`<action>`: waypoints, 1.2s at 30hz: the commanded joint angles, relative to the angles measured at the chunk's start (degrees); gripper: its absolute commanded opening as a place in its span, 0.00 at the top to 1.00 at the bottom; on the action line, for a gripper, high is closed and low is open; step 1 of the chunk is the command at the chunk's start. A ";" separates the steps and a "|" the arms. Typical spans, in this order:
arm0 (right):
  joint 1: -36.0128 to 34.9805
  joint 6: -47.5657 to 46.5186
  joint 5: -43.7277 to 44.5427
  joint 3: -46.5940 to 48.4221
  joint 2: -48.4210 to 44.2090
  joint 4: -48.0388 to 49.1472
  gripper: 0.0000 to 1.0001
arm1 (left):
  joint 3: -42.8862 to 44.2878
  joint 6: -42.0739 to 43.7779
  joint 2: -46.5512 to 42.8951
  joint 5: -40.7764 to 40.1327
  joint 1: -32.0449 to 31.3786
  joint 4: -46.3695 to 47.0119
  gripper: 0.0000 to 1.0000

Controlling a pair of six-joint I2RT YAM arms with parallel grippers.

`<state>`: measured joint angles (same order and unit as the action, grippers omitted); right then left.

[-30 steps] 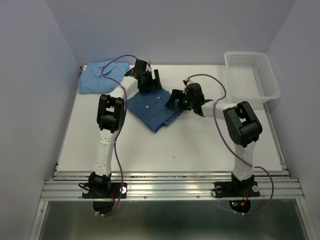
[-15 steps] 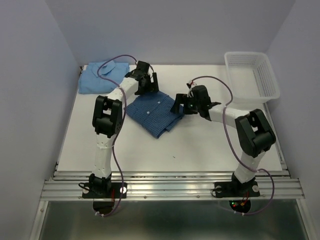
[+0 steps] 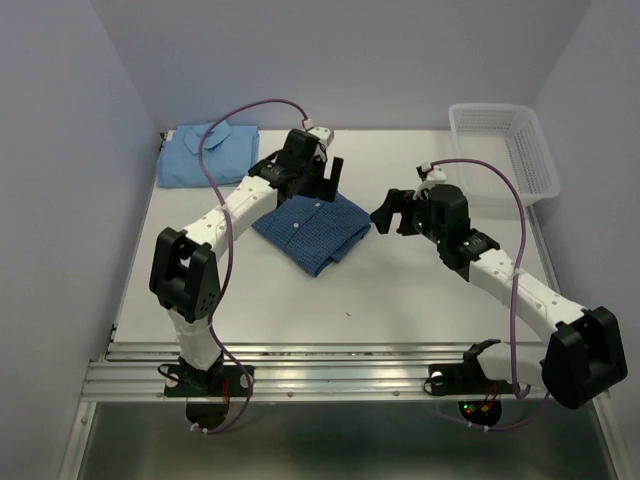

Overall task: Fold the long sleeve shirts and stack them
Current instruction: Fold the shirt

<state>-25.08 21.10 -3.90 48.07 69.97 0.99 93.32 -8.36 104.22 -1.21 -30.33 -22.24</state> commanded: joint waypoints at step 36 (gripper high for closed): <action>0.38 -4.67 5.21 -3.07 -6.34 -7.32 0.00 | -4.11 6.34 19.96 7.73 -10.63 0.01 0.01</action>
<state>-25.08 17.56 -0.99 45.69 64.75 -7.35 88.29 -0.36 119.61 12.78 -38.20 -17.56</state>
